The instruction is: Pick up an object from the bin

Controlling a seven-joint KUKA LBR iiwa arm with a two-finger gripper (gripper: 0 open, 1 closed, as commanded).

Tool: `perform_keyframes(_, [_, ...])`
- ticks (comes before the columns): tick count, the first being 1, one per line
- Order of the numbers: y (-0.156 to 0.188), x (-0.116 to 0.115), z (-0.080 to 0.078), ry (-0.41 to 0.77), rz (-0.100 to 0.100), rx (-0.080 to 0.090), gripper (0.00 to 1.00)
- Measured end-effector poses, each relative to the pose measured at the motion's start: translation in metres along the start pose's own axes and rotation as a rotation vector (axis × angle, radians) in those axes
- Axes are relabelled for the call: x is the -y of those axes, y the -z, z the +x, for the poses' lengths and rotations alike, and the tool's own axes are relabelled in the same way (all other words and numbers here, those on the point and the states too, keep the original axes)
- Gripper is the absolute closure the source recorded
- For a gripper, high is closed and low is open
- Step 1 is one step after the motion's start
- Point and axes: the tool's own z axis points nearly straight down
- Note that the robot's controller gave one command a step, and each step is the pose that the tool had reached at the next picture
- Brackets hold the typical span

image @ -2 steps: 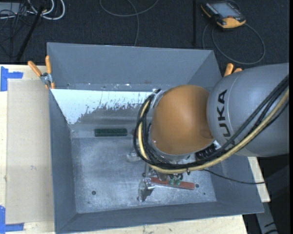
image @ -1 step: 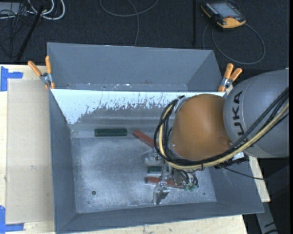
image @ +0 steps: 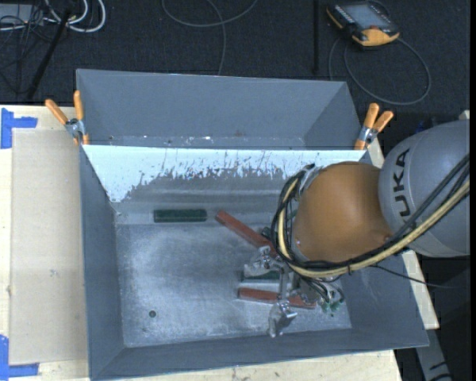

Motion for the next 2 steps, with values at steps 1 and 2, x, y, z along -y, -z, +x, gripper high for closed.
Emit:
perform_keyframes(1, [-0.066, 0.048, -0.029, -0.22, 0.0, 0.006, 0.0])
perform_keyframes(2, [-0.066, 0.068, 0.01, -0.134, -0.001, 0.017, 1.0])
